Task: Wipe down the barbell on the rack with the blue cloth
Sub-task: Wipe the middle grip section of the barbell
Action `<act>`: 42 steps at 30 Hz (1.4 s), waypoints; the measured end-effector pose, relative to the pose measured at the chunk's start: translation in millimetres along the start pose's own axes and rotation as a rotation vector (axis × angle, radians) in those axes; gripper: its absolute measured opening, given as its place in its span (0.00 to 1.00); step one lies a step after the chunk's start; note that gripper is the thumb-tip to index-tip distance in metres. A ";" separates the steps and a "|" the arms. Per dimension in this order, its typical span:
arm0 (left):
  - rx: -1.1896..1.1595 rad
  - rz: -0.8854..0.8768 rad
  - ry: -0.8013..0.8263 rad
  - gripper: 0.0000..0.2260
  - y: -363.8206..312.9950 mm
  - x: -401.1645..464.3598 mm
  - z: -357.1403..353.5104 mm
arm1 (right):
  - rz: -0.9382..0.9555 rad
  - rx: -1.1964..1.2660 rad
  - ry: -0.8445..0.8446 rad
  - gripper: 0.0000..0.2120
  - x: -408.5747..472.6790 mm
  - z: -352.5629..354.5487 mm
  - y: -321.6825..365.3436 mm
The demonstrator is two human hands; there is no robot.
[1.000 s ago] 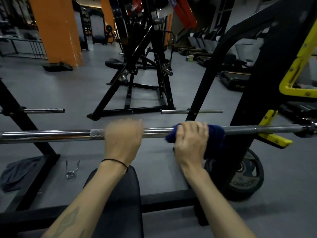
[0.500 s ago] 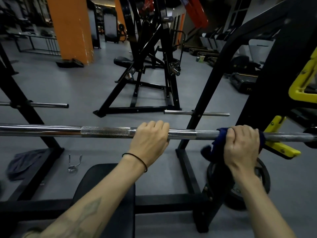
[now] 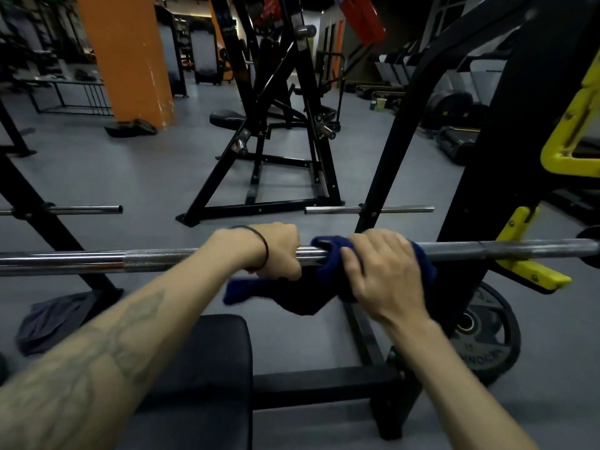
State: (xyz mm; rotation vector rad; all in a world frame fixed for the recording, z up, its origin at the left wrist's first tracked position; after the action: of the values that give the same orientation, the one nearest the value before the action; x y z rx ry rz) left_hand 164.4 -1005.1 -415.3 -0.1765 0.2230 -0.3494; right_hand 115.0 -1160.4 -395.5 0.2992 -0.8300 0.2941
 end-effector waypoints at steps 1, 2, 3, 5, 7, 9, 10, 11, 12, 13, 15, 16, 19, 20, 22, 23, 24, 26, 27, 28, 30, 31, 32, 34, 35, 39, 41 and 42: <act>-0.138 0.022 0.109 0.07 3.1 0.2 -8.2 | -0.034 -0.019 0.001 0.21 0.0 6.1 -22.6; -0.212 0.020 0.159 0.07 3.3 -0.3 -11.6 | -0.074 -0.047 -0.007 0.22 -0.2 12.7 -45.0; -0.203 -0.006 0.135 0.10 2.6 0.0 -9.2 | -0.111 -0.078 -0.025 0.22 -1.2 20.2 -65.3; 0.043 -0.096 -0.076 0.18 -1.4 -3.0 4.9 | -0.163 -0.112 -0.070 0.20 -5.6 31.9 -89.0; 0.290 -0.178 -0.362 0.27 -12.1 -20.5 17.0 | -0.261 -0.106 -0.130 0.19 -11.4 32.0 -90.9; 0.324 -0.183 -0.576 0.32 -19.0 -38.9 25.5 | -0.457 -0.053 -0.211 0.19 -16.8 22.1 -84.2; 0.308 -0.165 -0.645 0.32 -19.8 -43.1 28.5 | -0.560 -0.010 -0.260 0.19 -18.3 17.7 -77.9; 0.278 -0.138 -0.695 0.31 -19.4 -44.2 32.2 | -0.632 0.038 -0.304 0.19 -18.6 14.7 -70.0; 0.248 -0.102 -0.732 0.29 -16.3 -42.8 35.1 | -0.655 0.080 -0.329 0.18 -18.1 11.8 -59.7; 0.239 -0.061 -0.760 0.28 -13.0 -41.2 36.7 | -0.626 0.109 -0.320 0.18 -16.6 9.4 -46.1; 0.274 0.008 -0.851 0.27 -10.6 -44.1 36.6 | -0.453 0.129 -0.233 0.18 -12.2 5.7 -12.5; 0.292 0.036 -0.910 0.26 -12.0 -48.3 37.4 | -0.359 0.127 -0.184 0.19 -11.2 5.4 1.2; 0.299 0.095 -1.024 0.24 -14.3 -59.7 32.8 | -0.164 0.105 -0.070 0.21 -8.7 6.7 10.9; 0.308 0.093 -1.048 0.25 -15.6 -61.4 30.6 | -0.108 0.095 -0.034 0.22 -8.1 7.6 7.4; 0.328 0.064 -1.076 0.24 -18.5 -64.6 29.6 | -0.015 0.059 0.032 0.23 -8.7 9.9 -7.6; 0.339 0.046 -1.086 0.24 -19.5 -66.2 29.5 | -0.004 0.040 0.053 0.25 -9.0 11.8 -20.4; 0.347 0.035 -1.091 0.24 -19.8 -67.6 29.6 | -0.020 0.016 0.060 0.26 -9.4 14.8 -36.2; 0.357 0.032 -1.104 0.23 -21.0 -69.7 30.5 | -0.076 -0.041 0.030 0.28 -10.9 25.4 -70.4; 0.363 0.036 -1.112 0.23 -21.7 -69.7 31.1 | -0.109 -0.063 0.005 0.28 -12.2 31.0 -84.9; 0.366 0.045 -1.118 0.23 -21.9 -69.9 31.3 | -0.144 -0.081 -0.017 0.27 -14.0 34.8 -95.2; 0.371 0.070 -1.130 0.24 -21.9 -69.6 31.3 | -0.238 -0.095 -0.066 0.25 -16.8 36.5 -101.3; 0.372 0.082 -1.139 0.24 -21.8 -69.2 31.4 | -0.299 -0.087 -0.096 0.23 -17.0 34.9 -97.9; 0.372 0.093 -1.139 0.24 -21.9 -68.3 31.2 | -0.356 -0.072 -0.120 0.22 -16.5 31.0 -90.2; 0.376 0.116 -1.135 0.25 -22.3 -66.5 31.3 | -0.390 -0.015 -0.128 0.21 -11.8 17.1 -58.6; 0.381 0.128 -1.134 0.25 -21.7 -65.4 31.5 | -0.354 0.026 -0.118 0.21 -8.5 9.8 -34.7; 0.439 0.195 -1.095 0.26 -16.2 -61.8 31.3 | -0.157 0.129 -0.040 0.21 -8.3 -12.9 51.1; 0.452 0.184 -1.082 0.26 -14.9 -60.9 29.9 | -0.101 0.114 -0.027 0.20 -8.3 -12.4 54.6; 0.450 0.172 -1.071 0.26 -14.6 -60.1 29.1 | -0.077 0.092 -0.018 0.20 -8.0 -9.8 47.0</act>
State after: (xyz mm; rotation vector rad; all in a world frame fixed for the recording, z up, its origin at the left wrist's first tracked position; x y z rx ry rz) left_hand 111.8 -993.3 -373.1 0.1153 -0.8902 -0.0917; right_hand 99.1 -1114.7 -401.0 0.4193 -0.8223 0.2584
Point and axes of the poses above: each hand's wrist, its own x-axis towards the middle knuckle, its own z-axis out of the back of the hand, y = z × x, the point moved 10 cm from there along x, towards the middle knuckle, and after that the axes turned 6 degrees about -z, right-handed, at the moved point
